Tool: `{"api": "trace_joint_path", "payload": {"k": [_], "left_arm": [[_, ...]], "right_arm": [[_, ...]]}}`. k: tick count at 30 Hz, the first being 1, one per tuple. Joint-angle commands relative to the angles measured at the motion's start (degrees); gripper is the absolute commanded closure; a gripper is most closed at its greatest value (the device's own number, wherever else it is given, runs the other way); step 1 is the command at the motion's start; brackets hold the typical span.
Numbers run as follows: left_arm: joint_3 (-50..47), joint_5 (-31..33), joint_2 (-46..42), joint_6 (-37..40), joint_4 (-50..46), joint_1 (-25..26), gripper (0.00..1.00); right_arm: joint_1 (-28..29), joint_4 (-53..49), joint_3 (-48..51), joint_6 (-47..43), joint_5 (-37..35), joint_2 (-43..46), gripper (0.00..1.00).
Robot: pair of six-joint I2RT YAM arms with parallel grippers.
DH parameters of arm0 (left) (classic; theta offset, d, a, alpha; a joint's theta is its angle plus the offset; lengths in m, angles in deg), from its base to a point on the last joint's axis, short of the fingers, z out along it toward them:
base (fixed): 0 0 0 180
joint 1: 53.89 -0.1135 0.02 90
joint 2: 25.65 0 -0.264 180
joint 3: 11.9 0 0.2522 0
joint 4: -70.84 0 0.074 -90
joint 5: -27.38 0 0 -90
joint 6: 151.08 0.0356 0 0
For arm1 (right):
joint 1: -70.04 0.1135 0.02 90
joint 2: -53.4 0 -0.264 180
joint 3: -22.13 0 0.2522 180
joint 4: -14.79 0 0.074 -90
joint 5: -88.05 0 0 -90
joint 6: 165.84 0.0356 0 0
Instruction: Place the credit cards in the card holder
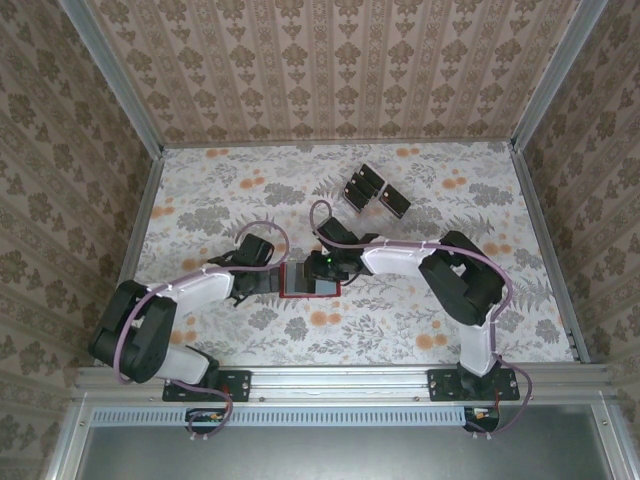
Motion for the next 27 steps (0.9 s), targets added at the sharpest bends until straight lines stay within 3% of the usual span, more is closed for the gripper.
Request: {"api": "trace_joint_path", "payload": {"k": [1, 21, 27], "left_arm": [[0.28, -5.1, 2.59, -0.9, 4.29, 1.24, 0.0], [-0.34, -5.2, 2.61, -1.47, 5.33, 2.22, 0.0], [-0.72, -4.56, 0.81, -1.98, 4.56, 2.3, 0.0]], "right_arm": [[-0.05, 0.97, -1.88, 1.27, 1.91, -1.48, 0.68], [0.51, 5.36, -5.27, 4.91, 6.97, -4.66, 0.69], [0.26, 3.64, -3.63, 3.48, 4.64, -0.67, 0.69]]}}
